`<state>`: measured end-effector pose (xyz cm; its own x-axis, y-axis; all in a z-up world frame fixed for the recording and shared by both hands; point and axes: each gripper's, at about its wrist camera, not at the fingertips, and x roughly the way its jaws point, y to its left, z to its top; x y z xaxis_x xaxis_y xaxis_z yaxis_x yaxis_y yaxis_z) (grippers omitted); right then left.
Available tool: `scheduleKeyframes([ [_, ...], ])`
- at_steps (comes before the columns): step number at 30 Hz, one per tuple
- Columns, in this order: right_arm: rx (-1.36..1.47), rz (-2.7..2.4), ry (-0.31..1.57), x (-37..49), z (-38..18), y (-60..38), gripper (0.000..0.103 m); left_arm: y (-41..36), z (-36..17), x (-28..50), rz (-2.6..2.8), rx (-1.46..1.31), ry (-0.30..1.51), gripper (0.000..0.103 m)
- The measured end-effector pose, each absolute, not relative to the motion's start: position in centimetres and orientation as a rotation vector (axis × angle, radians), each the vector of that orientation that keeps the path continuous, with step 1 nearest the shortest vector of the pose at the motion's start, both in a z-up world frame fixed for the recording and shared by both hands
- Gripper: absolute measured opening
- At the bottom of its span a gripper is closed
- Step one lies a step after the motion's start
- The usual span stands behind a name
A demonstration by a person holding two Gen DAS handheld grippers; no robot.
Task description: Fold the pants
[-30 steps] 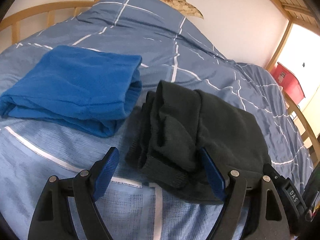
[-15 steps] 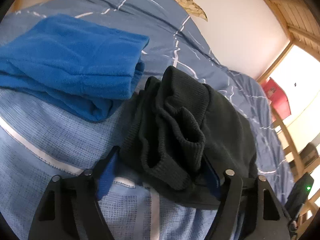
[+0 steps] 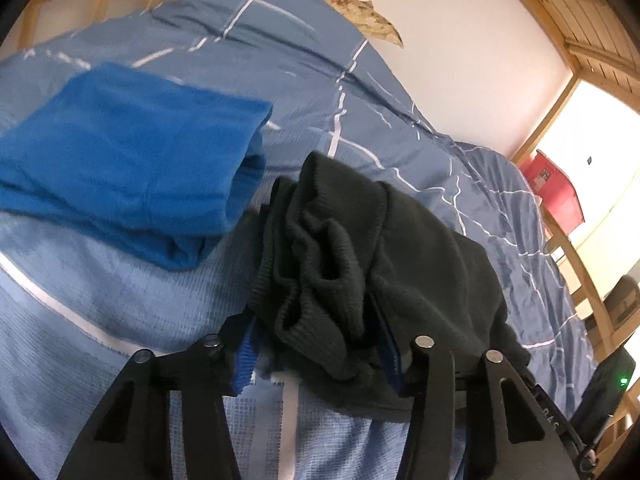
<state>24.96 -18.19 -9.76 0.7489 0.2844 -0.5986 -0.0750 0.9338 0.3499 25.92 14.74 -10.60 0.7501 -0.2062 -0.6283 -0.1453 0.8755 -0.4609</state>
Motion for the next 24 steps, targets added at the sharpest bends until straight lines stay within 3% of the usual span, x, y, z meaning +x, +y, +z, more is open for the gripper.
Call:
scheduleKeyframes([
  [1, 0.307, 0.206, 0.694, 24.8, -9.4, -18.0, 0.036, 14.5, -10.0, 25.9, -0.026, -0.482, 0.725, 0.043],
  [2, 0.296, 0.21, 0.689, 24.7, -9.0, -17.9, 0.035, 14.4, -9.6, 25.8, -0.01, -0.455, 0.719, 0.034],
  [13, 0.202, 0.206, 0.576, 22.0, -3.6, -16.7, 0.033, 14.9, -5.0, 23.6, -0.065, -0.396, 0.654, 0.033],
  [24, 0.139, 0.276, 0.429, 20.0, 3.8, -12.7, 0.033, 19.6, 3.3, 20.9, -0.081, -0.334, 0.498, 0.033],
])
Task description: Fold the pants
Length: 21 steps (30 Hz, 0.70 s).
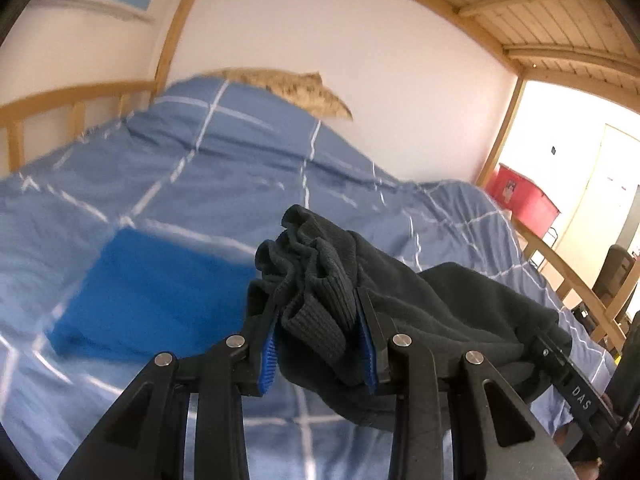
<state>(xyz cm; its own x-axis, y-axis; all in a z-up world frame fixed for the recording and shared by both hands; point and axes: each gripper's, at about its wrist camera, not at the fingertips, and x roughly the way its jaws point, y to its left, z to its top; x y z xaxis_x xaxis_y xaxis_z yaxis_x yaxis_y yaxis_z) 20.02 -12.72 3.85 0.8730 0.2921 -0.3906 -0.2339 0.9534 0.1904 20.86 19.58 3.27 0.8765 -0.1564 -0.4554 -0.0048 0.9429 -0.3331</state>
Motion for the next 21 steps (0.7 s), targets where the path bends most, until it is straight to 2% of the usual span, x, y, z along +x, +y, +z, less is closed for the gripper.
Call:
scheduleKeyframes([
  [6, 0.1, 0.357, 0.367, 21.3, 6.8, -6.5, 0.033, 25.7, 6.6, 20.8, -0.02, -0.275, 0.442, 0.033],
  [10, 0.074, 0.412, 0.36, 22.9, 7.0, -1.2, 0.033, 29.9, 7.0, 21.5, 0.024, -0.252, 0.437, 0.033],
  [16, 0.032, 0.462, 0.378, 25.3, 5.6, 5.6, 0.033, 36.1, 4.5, 23.5, 0.08, -0.265, 0.455, 0.033],
  [21, -0.019, 0.457, 0.406, 26.1, 2.4, 9.0, 0.033, 39.1, -0.1, 25.6, 0.083, -0.293, 0.524, 0.033],
])
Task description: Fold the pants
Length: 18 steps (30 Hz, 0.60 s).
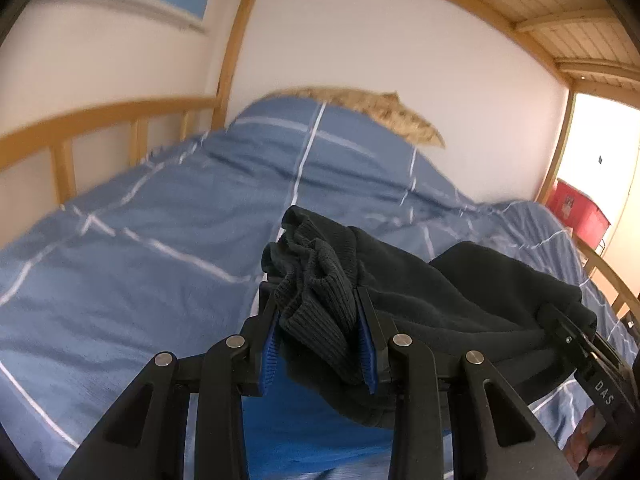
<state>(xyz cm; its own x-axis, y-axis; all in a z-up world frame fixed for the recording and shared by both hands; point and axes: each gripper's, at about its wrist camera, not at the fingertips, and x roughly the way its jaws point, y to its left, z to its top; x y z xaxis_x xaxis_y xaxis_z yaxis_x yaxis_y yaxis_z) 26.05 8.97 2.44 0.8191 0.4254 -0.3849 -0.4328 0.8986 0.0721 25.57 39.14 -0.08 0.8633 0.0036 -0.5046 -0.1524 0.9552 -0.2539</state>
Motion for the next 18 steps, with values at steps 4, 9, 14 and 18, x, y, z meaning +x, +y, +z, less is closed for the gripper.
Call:
scheduleKeyframes([
  [4, -0.069, 0.432, 0.443, 25.5, -1.0, 10.1, 0.033, 39.8, -3.5, 25.6, 0.085, -0.305, 0.587, 0.033],
  [9, -0.014, 0.402, 0.528, 24.9, -2.9, 9.3, 0.041, 39.6, -4.9, 24.5, 0.093, -0.285, 0.654, 0.035],
  [14, 0.079, 0.297, 0.638, 25.3, -3.6, 7.3, 0.068, 39.2, -5.2, 23.7, 0.159, -0.229, 0.687, 0.045],
  [18, 0.109, 0.227, 0.673, 25.2, -3.5, 6.7, 0.074, 39.5, -5.1, 23.1, 0.234, -0.188, 0.689, 0.058],
])
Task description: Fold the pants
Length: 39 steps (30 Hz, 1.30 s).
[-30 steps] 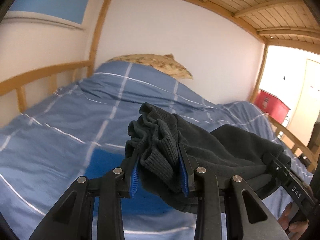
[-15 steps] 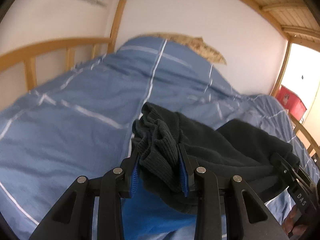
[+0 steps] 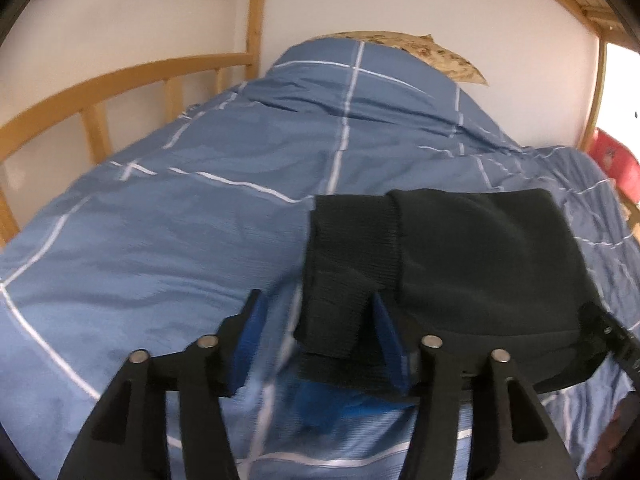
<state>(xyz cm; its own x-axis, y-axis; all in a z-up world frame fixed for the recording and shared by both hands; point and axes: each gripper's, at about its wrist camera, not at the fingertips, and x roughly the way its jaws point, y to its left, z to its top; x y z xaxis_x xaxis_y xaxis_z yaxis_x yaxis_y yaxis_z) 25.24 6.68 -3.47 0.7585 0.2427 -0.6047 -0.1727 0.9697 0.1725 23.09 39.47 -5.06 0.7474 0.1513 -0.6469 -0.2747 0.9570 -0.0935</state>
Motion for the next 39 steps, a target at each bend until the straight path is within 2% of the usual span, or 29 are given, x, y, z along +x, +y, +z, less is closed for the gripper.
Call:
scheduleKeyframes([
  [2, 0.086, 0.219, 0.67, 25.1, -3.1, 7.0, 0.074, 39.9, -4.8, 22.8, 0.262, -0.189, 0.691, 0.063],
  [5, 0.012, 0.151, 0.597, 24.2, -1.7, 7.5, 0.077, 40.3, -3.6, 21.9, 0.362, -0.146, 0.653, 0.064],
  [6, -0.017, 0.123, 0.561, 23.8, -1.0, 7.6, 0.078, 40.3, -3.1, 21.6, 0.384, -0.128, 0.639, 0.069],
  [8, -0.055, 0.117, 0.517, 23.1, 0.1, 7.6, 0.085, 39.8, -1.9, 20.6, 0.393, -0.108, 0.625, 0.074],
  [11, -0.049, 0.161, 0.492, 22.1, 2.1, 6.6, 0.09, 38.3, -0.2, 19.2, 0.38, -0.082, 0.633, 0.076],
  [14, -0.057, 0.189, 0.476, 20.5, 3.9, 4.6, 0.099, 36.2, 1.7, 16.9, 0.352, -0.072, 0.599, 0.088],
  [18, -0.083, 0.211, 0.481, 18.6, 5.5, 1.7, 0.099, 32.8, 4.1, 14.1, 0.311, -0.056, 0.567, 0.1],
  [27, -0.11, 0.238, 0.46, 12.3, 7.5, -4.9, 0.099, 24.8, 6.9, 9.1, 0.217, -0.039, 0.563, 0.102],
  [39, -0.099, 0.24, 0.497, 6.0, 7.8, -11.0, 0.099, 15.6, 7.1, 3.1, 0.221, 0.096, 0.534, 0.103],
])
